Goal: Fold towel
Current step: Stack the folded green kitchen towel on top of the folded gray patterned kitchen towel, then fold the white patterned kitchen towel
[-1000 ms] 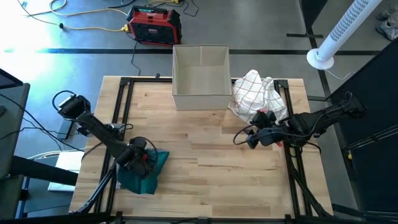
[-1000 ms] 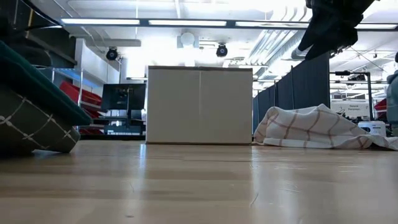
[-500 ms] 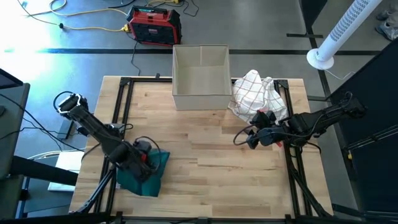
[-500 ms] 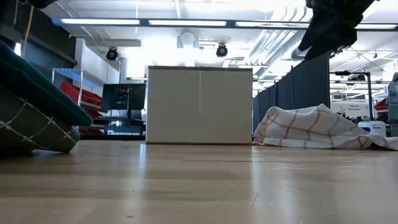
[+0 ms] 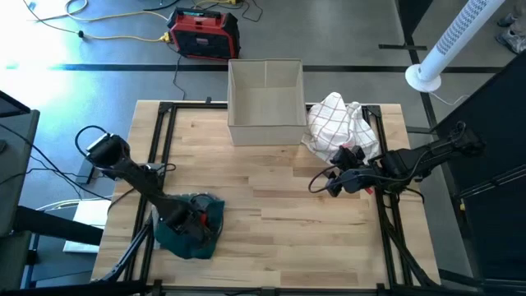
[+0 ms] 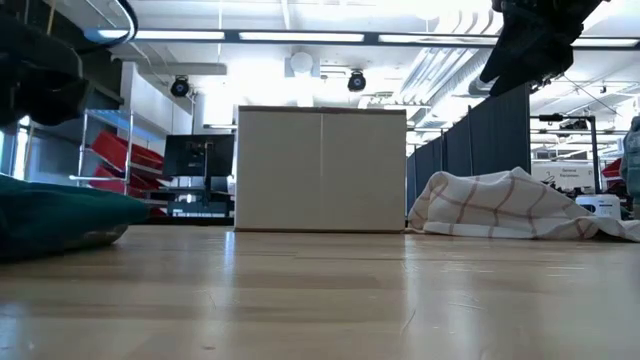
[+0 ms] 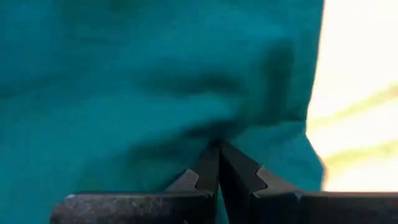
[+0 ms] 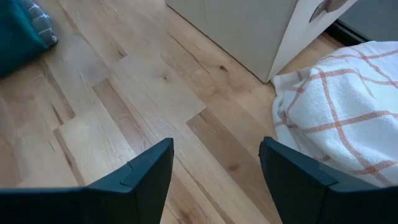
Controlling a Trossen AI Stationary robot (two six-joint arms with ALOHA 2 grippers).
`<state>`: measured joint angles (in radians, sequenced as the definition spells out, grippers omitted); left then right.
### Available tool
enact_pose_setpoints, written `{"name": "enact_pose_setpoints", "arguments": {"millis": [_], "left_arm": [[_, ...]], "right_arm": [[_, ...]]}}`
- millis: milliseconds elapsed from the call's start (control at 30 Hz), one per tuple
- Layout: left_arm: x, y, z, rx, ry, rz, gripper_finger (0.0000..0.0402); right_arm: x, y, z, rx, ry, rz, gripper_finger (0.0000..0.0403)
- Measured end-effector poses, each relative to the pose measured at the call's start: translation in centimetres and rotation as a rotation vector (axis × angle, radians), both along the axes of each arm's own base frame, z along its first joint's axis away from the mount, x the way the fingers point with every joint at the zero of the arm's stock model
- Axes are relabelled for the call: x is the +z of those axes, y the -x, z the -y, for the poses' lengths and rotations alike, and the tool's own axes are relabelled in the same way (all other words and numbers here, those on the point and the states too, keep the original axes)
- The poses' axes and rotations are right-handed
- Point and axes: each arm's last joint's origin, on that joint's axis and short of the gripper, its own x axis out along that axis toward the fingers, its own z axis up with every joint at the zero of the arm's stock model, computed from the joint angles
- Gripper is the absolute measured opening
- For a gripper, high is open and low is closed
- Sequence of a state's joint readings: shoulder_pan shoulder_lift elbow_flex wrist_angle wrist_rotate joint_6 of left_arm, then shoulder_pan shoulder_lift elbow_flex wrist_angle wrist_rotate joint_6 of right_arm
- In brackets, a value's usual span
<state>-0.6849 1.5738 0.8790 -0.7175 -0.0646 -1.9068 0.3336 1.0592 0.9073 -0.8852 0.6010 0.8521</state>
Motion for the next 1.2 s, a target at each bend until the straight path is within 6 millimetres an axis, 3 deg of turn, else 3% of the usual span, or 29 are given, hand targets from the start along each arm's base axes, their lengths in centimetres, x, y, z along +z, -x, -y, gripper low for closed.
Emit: {"name": "enact_pose_setpoints", "arguments": {"millis": [267,400,567,800,900,1000,1200], "left_arm": [[5.8,0.6,-1.3,0.003,-0.014,0.018,0.0],[8.1,2.2,-1.5,-0.016,-0.046,-0.066,0.0],[7.3,4.7,-1.5,0.028,-0.156,-0.196,0.0],[2.7,6.1,-2.2,0.05,-0.158,-0.276,0.0],[3.0,6.3,-2.5,0.066,-0.165,-0.301,0.0],[6.0,5.7,-2.6,0.088,-0.195,-0.253,0.0],[12.9,4.3,-3.7,-0.018,-0.377,0.049,0.0]], "right_arm": [[0.0,0.0,0.0,0.007,-0.003,-0.004,0.0224],[0.0,0.0,0.0,0.009,-0.002,-0.005,0.0224],[0.0,0.0,0.0,0.001,-0.008,0.0,0.0224],[0.1,-0.1,0.0,-0.01,0.007,0.017,0.0224],[0.1,-0.1,0.0,-0.008,0.002,0.018,0.0224],[0.1,-0.1,0.0,0.0,-0.005,0.013,0.0224],[1.0,0.1,0.0,0.0,-0.004,0.005,0.0224]]}}
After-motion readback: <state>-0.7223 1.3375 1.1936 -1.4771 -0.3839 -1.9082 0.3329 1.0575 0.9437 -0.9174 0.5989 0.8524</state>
